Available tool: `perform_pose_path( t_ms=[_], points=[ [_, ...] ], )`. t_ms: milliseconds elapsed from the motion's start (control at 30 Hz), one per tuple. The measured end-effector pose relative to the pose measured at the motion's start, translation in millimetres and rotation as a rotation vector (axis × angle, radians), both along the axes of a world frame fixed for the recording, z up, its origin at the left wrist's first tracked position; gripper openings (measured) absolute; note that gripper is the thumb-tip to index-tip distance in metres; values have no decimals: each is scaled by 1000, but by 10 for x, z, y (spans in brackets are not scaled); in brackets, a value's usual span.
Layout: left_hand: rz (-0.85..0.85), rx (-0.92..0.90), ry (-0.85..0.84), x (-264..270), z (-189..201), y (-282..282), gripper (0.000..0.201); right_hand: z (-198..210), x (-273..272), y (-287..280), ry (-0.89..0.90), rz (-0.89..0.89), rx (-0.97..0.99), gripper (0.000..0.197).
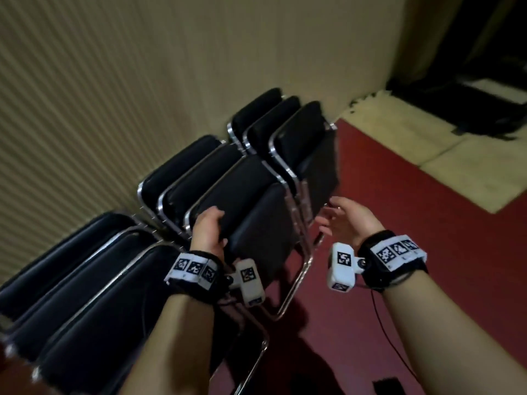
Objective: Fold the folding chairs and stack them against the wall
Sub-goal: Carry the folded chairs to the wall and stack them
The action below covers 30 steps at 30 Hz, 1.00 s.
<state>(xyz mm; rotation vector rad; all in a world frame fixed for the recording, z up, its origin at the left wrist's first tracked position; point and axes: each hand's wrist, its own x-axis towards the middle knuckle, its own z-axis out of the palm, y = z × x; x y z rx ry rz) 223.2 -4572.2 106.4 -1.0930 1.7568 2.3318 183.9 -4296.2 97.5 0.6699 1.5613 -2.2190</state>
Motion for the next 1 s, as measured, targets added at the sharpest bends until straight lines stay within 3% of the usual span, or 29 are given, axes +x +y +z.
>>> perform_pose_path(
  t_ms=[300,500,767,867,1000],
  points=[
    [-440,-59,139,-246,405,3460,28,418,801,3285,97,-425,25,9],
    [-843,-113,182,37,525,5619,28,509,2043,5003,110,-785,81,14],
    [-1354,-101,205,782,444,7869,16,318,3633,6138,67,-1255,105,11],
    [-1462,-89,197,907,341,8414,20,211,3868,6430,42,-1358,111,10],
    [-1518,-95,170,734,185,9009,23,58,3732,6867,11,-1410,102,13]
  ],
)
